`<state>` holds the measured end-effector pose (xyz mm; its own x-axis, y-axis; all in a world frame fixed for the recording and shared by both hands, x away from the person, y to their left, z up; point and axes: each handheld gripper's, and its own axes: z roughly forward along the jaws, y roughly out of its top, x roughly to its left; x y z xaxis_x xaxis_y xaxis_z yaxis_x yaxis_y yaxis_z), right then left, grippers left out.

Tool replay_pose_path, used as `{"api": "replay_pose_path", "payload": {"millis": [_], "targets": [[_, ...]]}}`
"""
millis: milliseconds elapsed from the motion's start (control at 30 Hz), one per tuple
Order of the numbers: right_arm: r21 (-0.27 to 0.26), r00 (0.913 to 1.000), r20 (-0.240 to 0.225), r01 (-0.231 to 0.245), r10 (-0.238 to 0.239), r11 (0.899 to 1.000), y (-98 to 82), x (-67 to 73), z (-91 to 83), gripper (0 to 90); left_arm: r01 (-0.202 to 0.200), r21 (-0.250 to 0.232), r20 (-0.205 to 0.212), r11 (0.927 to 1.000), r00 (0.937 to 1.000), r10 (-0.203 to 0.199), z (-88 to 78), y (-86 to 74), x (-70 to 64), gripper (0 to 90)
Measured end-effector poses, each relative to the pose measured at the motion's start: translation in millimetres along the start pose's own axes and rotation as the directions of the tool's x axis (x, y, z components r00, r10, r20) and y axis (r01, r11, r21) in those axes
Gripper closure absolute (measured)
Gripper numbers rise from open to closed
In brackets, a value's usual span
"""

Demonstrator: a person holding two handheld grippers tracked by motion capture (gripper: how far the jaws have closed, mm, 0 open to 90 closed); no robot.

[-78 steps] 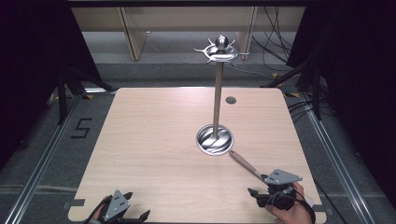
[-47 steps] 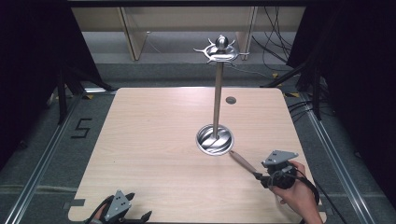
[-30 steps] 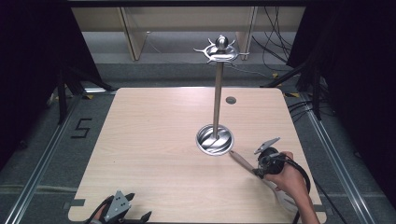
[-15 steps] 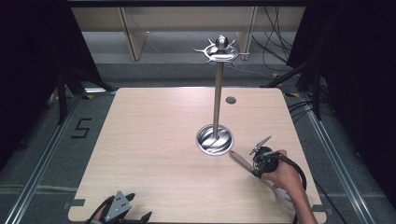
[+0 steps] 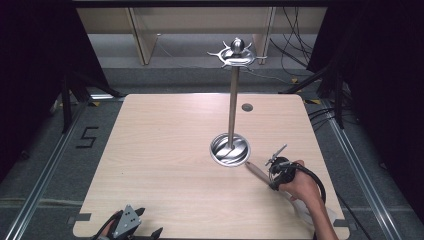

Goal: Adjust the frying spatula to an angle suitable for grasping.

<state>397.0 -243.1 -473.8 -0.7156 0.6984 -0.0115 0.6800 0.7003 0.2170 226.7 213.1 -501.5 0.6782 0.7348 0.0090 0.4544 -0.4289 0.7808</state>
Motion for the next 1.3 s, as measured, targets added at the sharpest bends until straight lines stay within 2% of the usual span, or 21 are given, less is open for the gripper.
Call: {"api": "replay_pose_path", "payload": {"millis": [133,200,233,367,500,533,567,600,633,700,833,867,933,967,1000,1100,1133,1167,1200,1233,1300], "targets": [[-0.002,0.9999,-0.013,-0.010,0.010,1.000,0.7,-1.1,0.6,70.6,0.000,0.005,-0.003,1.0000,1.0000,0.000,-0.4,0.5,-0.2,16.1],[0.004,0.9997,-0.019,0.017,-0.017,1.000,1.4,-1.2,0.7,73.6,-0.030,0.019,0.000,0.9994,0.9995,0.030,-0.9,0.8,1.2,16.2],[0.023,0.9995,-0.015,0.029,-0.029,0.999,3.9,-0.7,0.8,74.0,-0.018,0.021,-0.008,0.9996,0.9998,0.018,-0.2,0.3,0.3,16.3],[0.057,0.9989,-0.014,0.046,-0.045,0.997,8.7,0.5,1.3,74.4,-0.030,0.019,-0.004,0.9994,0.9995,0.030,-0.8,0.8,1.1,16.4],[0.060,0.9989,-0.001,0.048,-0.048,0.997,9.3,1.6,1.2,74.7,-0.025,0.023,-0.008,0.9994,0.9997,0.025,-0.3,0.4,0.8,16.4],[0.057,0.9980,-0.006,0.063,-0.063,0.996,9.0,2.5,1.3,75.1,-0.065,0.025,-0.003,0.9976,0.9979,0.065,-1.0,1.0,2.8,16.5],[0.063,0.9983,-0.012,0.058,-0.058,0.996,9.2,4.1,1.2,75.2,-0.069,0.014,-0.004,0.9975,0.9976,0.070,-0.4,0.9,3.0,16.5],[0.060,0.9966,-0.006,0.082,-0.082,0.995,9.7,3.6,1.4,75.3,-0.052,0.008,-0.003,0.9986,0.9987,0.052,-0.1,0.6,1.7,16.5],[0.066,0.9958,0.015,0.089,-0.090,0.994,9.6,4.5,1.8,75.3,-0.059,0.024,-0.003,0.9980,0.9982,0.059,-1.4,1.0,2.3,16.5],[0.061,0.9950,0.019,0.097,-0.098,0.993,9.2,5.3,1.3,75.4,-0.064,0.024,-0.001,0.9976,0.9979,0.064,-1.5,1.1,2.8,16.5],[0.007,0.9941,0.040,0.100,-0.101,0.995,6.4,5.7,-6.4,75.5,-0.023,0.027,0.000,0.9994,0.9997,0.023,-1.7,0.6,0.6,16.6],[-0.015,0.9939,0.042,0.103,-0.102,0.995,5.1,5.7,-9.7,75.6,-0.048,0.032,0.003,0.9983,0.9988,0.048,-2.1,1.1,2.0,16.6],[-0.029,0.9931,0.051,0.107,-0.106,0.994,4.1,5.0,-12.6,75.6,-0.044,0.017,0.000,0.9989,0.9990,0.044,-1.0,0.8,1.5,16.6],[-0.087,0.9934,0.048,0.108,-0.104,0.990,0.7,3.8,-22.0,75.7,-0.045,0.014,-0.002,0.9989,0.9990,0.045,-0.8,0.9,1.6,16.6],[-0.098,0.9954,0.052,0.085,-0.081,0.992,-0.9,4.6,-25.5,75.7,-0.051,0.015,-0.002,0.9986,0.9987,0.051,-0.8,1.1,2.0,16.6],[-0.140,0.9952,0.045,0.092,-0.086,0.986,-4.3,3.5,-33.3,75.7,-0.054,0.026,0.000,0.9982,0.9985,0.054,-1.6,1.1,2.4,16.6],[-0.163,0.9949,0.047,0.095,-0.089,0.982,-5.6,3.4,-36.7,75.7,-0.024,0.026,-0.001,0.9994,0.9997,0.024,-1.2,0.6,0.6,16.6],[-0.180,0.9959,0.043,0.086,-0.080,0.980,-7.7,3.4,-42.6,75.8,-0.041,0.027,-0.005,0.9988,0.9992,0.041,-1.1,1.0,2.0,16.6],[-0.191,0.9960,0.053,0.081,-0.072,0.978,-8.7,3.8,-45.7,75.7,-0.016,0.025,-0.002,0.9996,0.9999,0.016,-1.2,0.5,0.1,16.6],[-0.224,0.9941,0.062,0.101,-0.089,0.969,-10.4,2.1,-50.5,75.7,-0.065,0.026,0.003,0.9975,0.9979,0.065,-1.9,1.5,3.0,16.6],[-0.261,0.9941,0.065,0.101,-0.087,0.960,-11.7,1.8,-55.2,75.8,-0.065,0.024,0.001,0.9976,0.9979,0.065,-2.2,1.6,3.2,16.6]]}}
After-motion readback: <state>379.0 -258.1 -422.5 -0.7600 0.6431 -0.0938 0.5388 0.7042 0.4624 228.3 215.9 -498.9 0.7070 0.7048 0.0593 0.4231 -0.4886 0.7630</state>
